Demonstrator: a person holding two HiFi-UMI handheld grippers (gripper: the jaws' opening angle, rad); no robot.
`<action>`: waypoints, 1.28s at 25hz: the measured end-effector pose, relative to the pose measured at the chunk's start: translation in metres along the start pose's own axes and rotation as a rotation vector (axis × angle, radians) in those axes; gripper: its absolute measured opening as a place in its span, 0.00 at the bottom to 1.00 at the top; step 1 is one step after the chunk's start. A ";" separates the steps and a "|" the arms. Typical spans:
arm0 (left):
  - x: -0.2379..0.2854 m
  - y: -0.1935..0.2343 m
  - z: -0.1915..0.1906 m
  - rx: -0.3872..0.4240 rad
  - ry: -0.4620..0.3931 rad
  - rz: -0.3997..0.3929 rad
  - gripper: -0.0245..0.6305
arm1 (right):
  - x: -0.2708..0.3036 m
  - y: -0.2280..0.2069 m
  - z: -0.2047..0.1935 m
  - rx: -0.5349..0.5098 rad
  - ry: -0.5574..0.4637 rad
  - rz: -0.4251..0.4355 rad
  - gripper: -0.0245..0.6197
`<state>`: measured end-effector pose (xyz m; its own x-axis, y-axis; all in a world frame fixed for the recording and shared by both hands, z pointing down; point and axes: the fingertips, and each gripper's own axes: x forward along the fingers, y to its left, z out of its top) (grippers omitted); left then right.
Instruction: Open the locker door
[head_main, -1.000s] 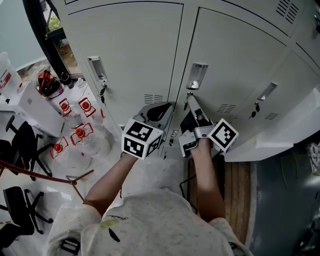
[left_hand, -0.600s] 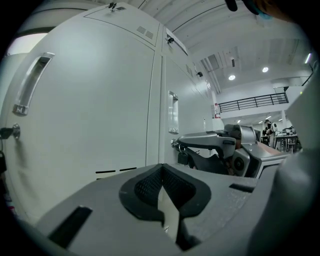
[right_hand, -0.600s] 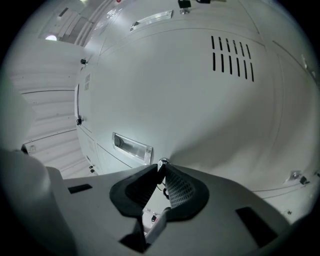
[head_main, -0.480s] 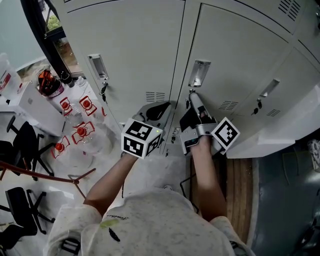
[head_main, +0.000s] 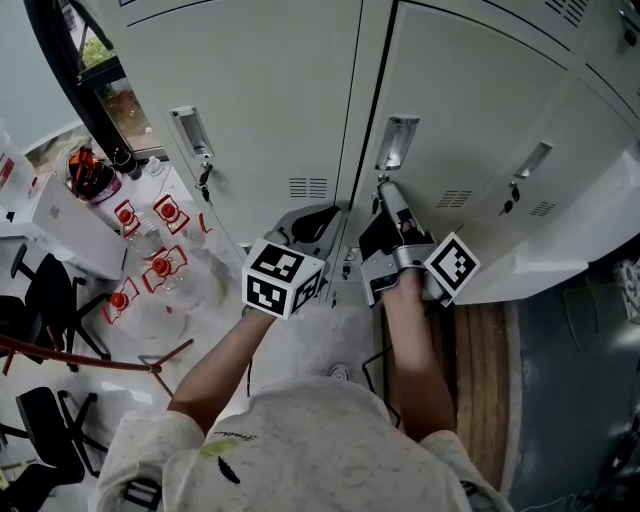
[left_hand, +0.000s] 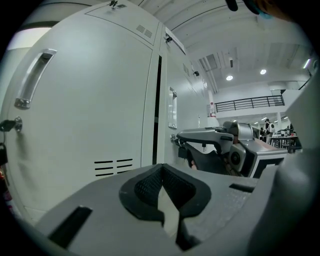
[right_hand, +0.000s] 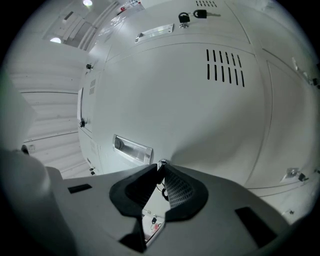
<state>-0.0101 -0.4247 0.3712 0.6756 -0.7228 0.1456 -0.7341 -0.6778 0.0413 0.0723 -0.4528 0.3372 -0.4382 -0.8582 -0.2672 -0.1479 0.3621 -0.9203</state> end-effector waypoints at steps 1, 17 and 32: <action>-0.001 -0.001 0.000 -0.002 0.000 -0.005 0.05 | -0.002 0.000 0.000 -0.002 -0.006 -0.002 0.10; -0.014 -0.031 0.008 -0.034 -0.014 -0.123 0.05 | -0.039 0.011 -0.001 -0.038 -0.068 -0.034 0.10; -0.040 -0.067 0.008 0.002 0.002 -0.265 0.05 | -0.080 0.023 0.006 -0.070 -0.145 -0.043 0.09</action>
<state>0.0130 -0.3515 0.3546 0.8442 -0.5196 0.1318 -0.5313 -0.8438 0.0763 0.1088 -0.3783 0.3360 -0.2984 -0.9151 -0.2714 -0.2273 0.3443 -0.9109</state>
